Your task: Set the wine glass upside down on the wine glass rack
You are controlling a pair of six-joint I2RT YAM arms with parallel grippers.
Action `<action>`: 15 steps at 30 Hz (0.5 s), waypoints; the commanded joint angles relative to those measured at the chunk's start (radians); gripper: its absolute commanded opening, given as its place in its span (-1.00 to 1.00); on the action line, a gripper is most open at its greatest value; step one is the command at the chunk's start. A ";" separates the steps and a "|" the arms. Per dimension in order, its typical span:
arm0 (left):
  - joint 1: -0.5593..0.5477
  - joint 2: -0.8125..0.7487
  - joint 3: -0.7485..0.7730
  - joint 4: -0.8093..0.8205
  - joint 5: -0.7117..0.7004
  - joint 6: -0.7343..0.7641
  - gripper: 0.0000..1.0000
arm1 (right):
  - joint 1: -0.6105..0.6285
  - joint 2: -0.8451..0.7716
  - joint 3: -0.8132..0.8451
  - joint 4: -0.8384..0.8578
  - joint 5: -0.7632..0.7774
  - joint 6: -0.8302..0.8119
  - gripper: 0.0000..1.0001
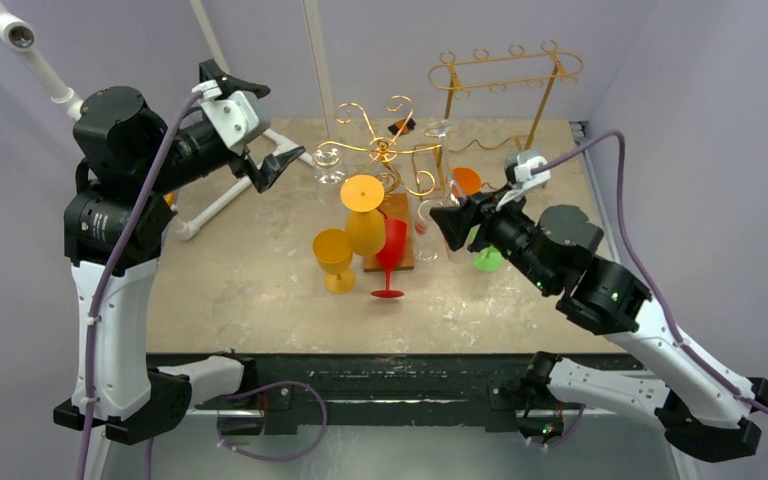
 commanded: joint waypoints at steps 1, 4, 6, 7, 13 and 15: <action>0.000 0.009 0.025 -0.069 -0.057 -0.092 0.99 | -0.003 -0.056 -0.167 0.114 0.131 0.021 -1.00; 0.000 -0.002 -0.005 -0.082 -0.081 -0.097 1.00 | -0.005 -0.095 -0.261 0.175 0.161 0.018 -1.00; 0.000 -0.010 -0.023 -0.086 -0.092 -0.092 0.99 | -0.005 -0.109 -0.305 0.211 0.187 0.005 -1.00; 0.000 -0.013 -0.029 -0.086 -0.096 -0.092 1.00 | -0.005 -0.115 -0.325 0.231 0.195 -0.003 -1.00; 0.000 -0.014 -0.035 -0.097 -0.097 -0.093 1.00 | -0.023 -0.103 -0.389 0.310 0.202 -0.024 -1.00; 0.000 -0.014 -0.039 -0.094 -0.093 -0.098 1.00 | -0.038 -0.098 -0.404 0.330 0.194 -0.021 -1.00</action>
